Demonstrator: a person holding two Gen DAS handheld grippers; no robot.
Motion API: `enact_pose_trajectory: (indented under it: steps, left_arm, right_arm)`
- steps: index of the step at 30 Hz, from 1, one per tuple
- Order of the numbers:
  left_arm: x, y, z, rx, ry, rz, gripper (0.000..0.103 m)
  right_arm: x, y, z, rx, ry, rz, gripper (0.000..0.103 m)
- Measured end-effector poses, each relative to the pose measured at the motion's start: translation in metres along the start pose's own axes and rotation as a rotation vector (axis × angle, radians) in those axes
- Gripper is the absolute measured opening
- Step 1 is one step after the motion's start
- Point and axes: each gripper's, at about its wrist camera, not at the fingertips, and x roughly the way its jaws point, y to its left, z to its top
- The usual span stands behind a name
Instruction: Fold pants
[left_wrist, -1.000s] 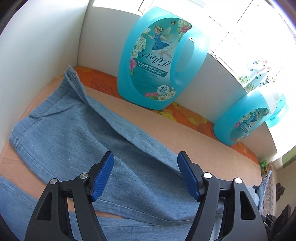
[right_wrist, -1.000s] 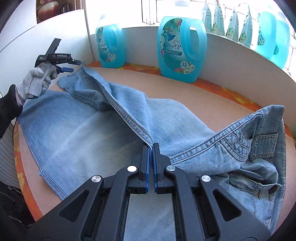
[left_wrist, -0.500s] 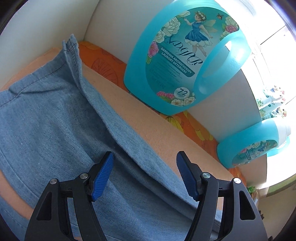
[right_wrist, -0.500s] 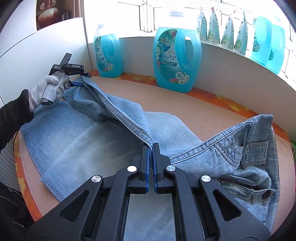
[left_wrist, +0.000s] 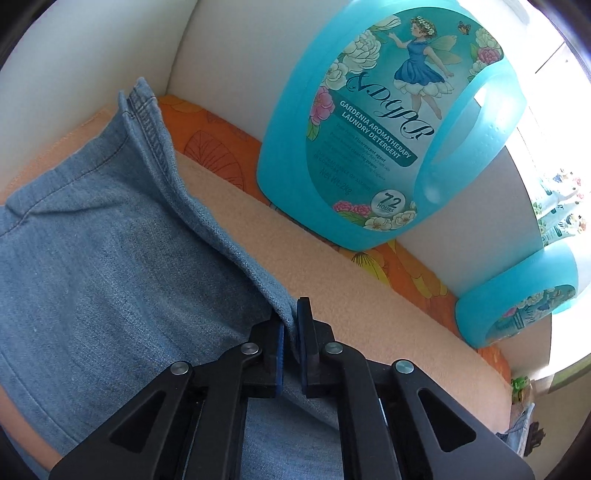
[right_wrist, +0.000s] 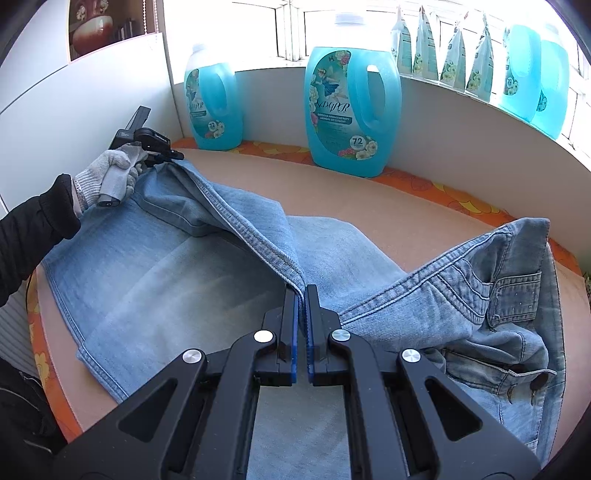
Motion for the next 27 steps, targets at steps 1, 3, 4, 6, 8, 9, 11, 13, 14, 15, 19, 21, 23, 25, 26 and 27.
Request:
enact_pose_trajectory:
  steps: [1,3,4,6,8,9,11,13,14,15,19,21,23,25,26,27]
  left_arm:
    - [-0.007,-0.003,-0.001,0.013,-0.018,-0.006,0.004]
    - [-0.024,-0.009,-0.003,0.043,-0.059,-0.016,0.004]
    - [-0.035,-0.012,-0.003,0.056,-0.080,-0.028,0.004]
    - [-0.060,-0.013,-0.001,0.083,-0.129,-0.043,0.004]
    - [-0.086,-0.012,-0.003,0.099,-0.168,-0.060,0.003]
    - [-0.100,-0.009,-0.006,0.104,-0.182,-0.070,0.003]
    - [-0.127,-0.003,-0.011,0.105,-0.211,-0.095,0.003]
    - [-0.147,0.002,-0.023,0.115,-0.234,-0.107,0.003]
    - [-0.156,0.005,-0.029,0.120,-0.242,-0.114,0.003]
    - [-0.165,0.007,-0.036,0.123,-0.247,-0.121,0.003]
    - [-0.196,0.022,-0.068,0.128,-0.273,-0.141,0.003]
    - [-0.208,0.023,-0.087,0.126,-0.286,-0.150,0.003]
    - [-0.219,0.028,-0.106,0.133,-0.294,-0.151,0.003]
    - [-0.230,0.037,-0.124,0.131,-0.287,-0.160,0.003]
    - [-0.235,0.042,-0.133,0.131,-0.280,-0.165,0.003]
    - [-0.237,0.045,-0.141,0.131,-0.276,-0.157,0.003]
  right_arm:
    - [0.000,0.000,0.000,-0.001,0.002,-0.007,0.004]
    - [-0.001,0.000,0.001,-0.009,-0.002,-0.025,0.004]
    - [-0.002,0.001,0.002,-0.011,-0.008,-0.035,0.004]
    - [-0.005,0.001,0.004,-0.007,-0.021,-0.048,0.004]
    - [-0.010,0.002,0.005,-0.001,-0.036,-0.060,0.004]
    - [-0.012,0.004,0.005,-0.002,-0.043,-0.067,0.004]
    - [-0.018,0.005,0.003,0.000,-0.052,-0.080,0.004]
    - [-0.025,0.006,0.000,0.011,-0.058,-0.086,0.004]
    - [-0.028,0.007,-0.002,0.011,-0.061,-0.091,0.004]
    - [-0.032,0.008,-0.005,0.011,-0.063,-0.098,0.004]
    - [-0.046,0.014,-0.016,0.021,-0.070,-0.109,0.004]
    - [-0.052,0.019,-0.023,0.022,-0.073,-0.119,0.004]
    - [-0.058,0.022,-0.032,0.029,-0.072,-0.124,0.004]
    - [-0.063,0.024,-0.043,0.051,-0.066,-0.116,0.004]
    - [-0.064,0.026,-0.047,0.059,-0.061,-0.117,0.004]
    - [-0.065,0.028,-0.053,0.066,-0.055,-0.115,0.004]
